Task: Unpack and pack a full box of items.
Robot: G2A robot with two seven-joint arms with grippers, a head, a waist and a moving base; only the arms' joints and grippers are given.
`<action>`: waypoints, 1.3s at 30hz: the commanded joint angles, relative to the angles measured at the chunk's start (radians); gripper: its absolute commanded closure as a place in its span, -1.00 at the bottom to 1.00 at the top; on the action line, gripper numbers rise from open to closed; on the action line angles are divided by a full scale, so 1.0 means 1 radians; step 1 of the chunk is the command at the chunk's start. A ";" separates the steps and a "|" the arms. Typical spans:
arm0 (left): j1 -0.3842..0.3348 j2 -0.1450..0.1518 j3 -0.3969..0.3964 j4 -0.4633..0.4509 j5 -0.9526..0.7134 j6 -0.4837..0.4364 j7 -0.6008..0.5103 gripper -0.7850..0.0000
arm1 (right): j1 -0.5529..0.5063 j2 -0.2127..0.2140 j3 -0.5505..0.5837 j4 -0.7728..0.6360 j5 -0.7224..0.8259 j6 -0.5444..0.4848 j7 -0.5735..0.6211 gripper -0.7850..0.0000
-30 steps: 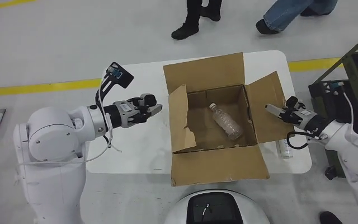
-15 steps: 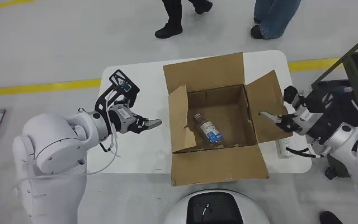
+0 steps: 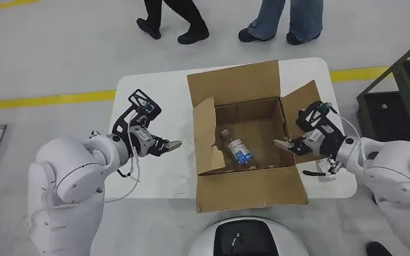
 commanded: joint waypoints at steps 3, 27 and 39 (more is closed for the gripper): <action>0.000 0.000 0.000 0.000 0.000 0.000 0.000 -1.00 | -0.010 0.000 0.000 0.001 0.010 -0.001 -0.008 -1.00; 0.059 0.017 -0.035 -0.017 0.026 0.038 0.088 -1.00 | 0.597 -0.143 -0.691 0.574 0.016 0.136 0.160 -1.00; 0.059 0.017 -0.035 -0.017 0.026 0.038 0.088 -1.00 | 0.711 -0.221 -0.832 0.768 0.054 0.159 0.181 0.00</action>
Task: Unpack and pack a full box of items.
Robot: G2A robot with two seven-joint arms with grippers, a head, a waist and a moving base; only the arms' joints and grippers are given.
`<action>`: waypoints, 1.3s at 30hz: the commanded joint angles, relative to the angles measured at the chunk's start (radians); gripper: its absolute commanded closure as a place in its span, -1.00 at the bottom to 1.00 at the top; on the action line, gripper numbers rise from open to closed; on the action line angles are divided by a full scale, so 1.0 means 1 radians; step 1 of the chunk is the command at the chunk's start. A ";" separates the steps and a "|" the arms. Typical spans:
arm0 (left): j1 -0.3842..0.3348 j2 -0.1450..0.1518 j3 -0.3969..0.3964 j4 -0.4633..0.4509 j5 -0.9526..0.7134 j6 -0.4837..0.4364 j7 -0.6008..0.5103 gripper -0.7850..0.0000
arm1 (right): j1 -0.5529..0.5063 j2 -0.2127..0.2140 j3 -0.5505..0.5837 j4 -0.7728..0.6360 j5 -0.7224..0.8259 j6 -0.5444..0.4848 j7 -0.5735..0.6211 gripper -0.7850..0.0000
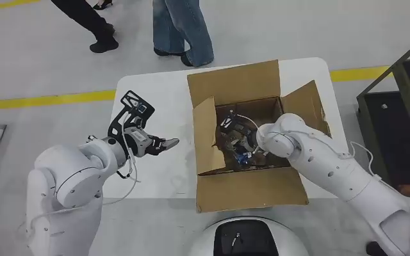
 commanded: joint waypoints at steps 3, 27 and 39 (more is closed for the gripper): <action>0.000 0.000 0.000 0.000 0.000 0.000 0.000 -1.00 | 0.020 -0.018 -0.022 0.046 0.005 0.000 0.000 0.21; 0.000 0.000 0.000 0.000 0.000 0.000 0.000 -1.00 | -0.033 -0.061 0.084 0.067 0.305 0.141 -0.196 1.00; 0.000 0.000 0.000 0.000 0.000 0.000 0.000 -1.00 | 0.019 -0.127 0.010 0.195 0.343 0.195 -0.261 1.00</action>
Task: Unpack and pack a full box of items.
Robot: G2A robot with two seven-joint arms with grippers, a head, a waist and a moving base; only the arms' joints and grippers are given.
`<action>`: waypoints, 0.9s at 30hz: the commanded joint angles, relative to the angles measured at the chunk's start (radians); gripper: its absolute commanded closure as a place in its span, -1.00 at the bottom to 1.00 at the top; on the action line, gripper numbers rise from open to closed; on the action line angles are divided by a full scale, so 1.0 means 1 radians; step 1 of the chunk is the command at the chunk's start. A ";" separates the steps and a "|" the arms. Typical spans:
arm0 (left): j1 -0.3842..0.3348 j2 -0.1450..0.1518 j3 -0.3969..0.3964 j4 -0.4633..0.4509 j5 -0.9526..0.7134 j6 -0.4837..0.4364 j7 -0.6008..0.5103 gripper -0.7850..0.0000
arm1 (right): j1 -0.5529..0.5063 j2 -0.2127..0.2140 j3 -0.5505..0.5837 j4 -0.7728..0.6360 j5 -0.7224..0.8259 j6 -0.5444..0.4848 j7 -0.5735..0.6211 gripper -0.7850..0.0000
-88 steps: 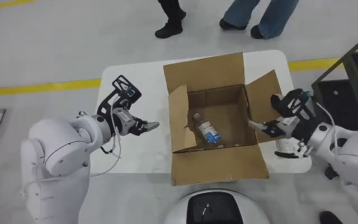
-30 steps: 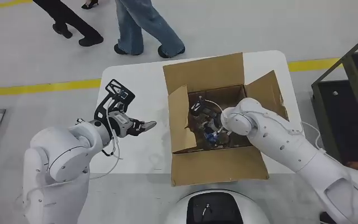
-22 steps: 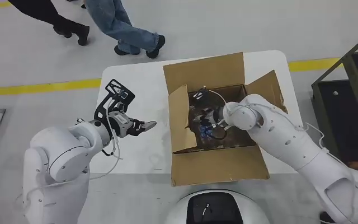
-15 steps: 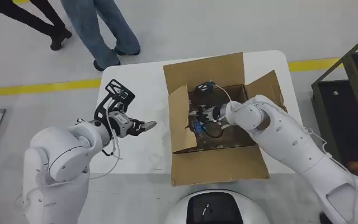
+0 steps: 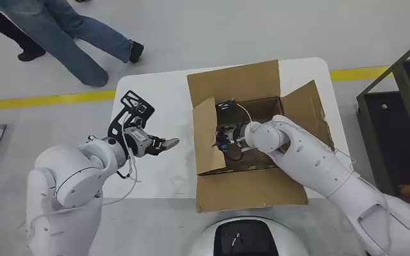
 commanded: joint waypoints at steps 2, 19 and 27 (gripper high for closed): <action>0.000 0.000 0.000 0.000 0.000 0.000 0.000 -1.00 | 0.010 -0.011 -0.010 0.028 0.002 -0.006 -0.003 0.82; 0.000 0.000 0.000 0.000 0.000 0.000 0.000 -1.00 | 0.031 -0.047 -0.015 0.100 -0.019 -0.033 0.001 -0.28; 0.000 0.000 0.000 0.000 0.000 0.000 0.000 -1.00 | -0.025 -0.006 0.084 -0.040 -0.064 -0.057 0.025 -1.00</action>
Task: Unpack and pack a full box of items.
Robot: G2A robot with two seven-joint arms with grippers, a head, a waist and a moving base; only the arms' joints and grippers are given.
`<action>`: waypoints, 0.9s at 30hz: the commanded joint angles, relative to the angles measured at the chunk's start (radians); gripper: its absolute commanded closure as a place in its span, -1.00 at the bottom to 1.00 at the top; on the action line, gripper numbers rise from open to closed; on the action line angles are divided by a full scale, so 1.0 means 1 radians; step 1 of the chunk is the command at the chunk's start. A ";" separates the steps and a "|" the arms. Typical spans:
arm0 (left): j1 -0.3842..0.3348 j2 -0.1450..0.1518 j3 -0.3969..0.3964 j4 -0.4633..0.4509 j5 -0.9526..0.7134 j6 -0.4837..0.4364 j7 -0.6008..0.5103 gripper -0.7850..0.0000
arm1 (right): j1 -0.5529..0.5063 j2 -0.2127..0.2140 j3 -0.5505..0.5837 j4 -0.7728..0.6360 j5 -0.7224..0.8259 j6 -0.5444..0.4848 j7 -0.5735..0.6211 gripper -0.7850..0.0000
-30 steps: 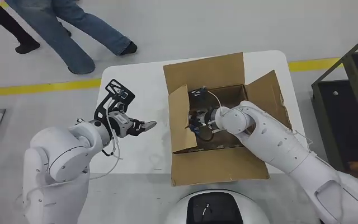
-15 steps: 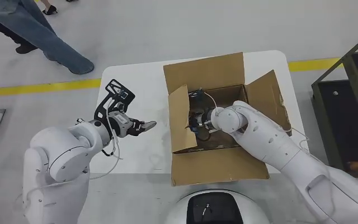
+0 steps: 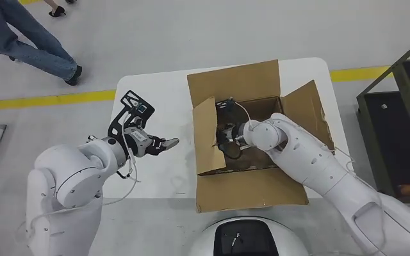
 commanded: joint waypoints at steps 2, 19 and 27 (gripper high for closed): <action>0.000 0.000 0.000 0.000 0.000 0.000 0.000 -1.00 | -0.058 0.039 0.085 -0.143 -0.062 0.005 0.017 -1.00; 0.000 0.000 0.000 0.000 0.000 0.000 0.000 -1.00 | -0.722 0.208 0.915 -1.057 -0.309 -0.183 -0.063 1.00; 0.000 0.000 0.000 0.000 0.000 0.000 0.000 -1.00 | -0.973 0.221 1.316 -1.220 -0.337 -0.243 -0.036 1.00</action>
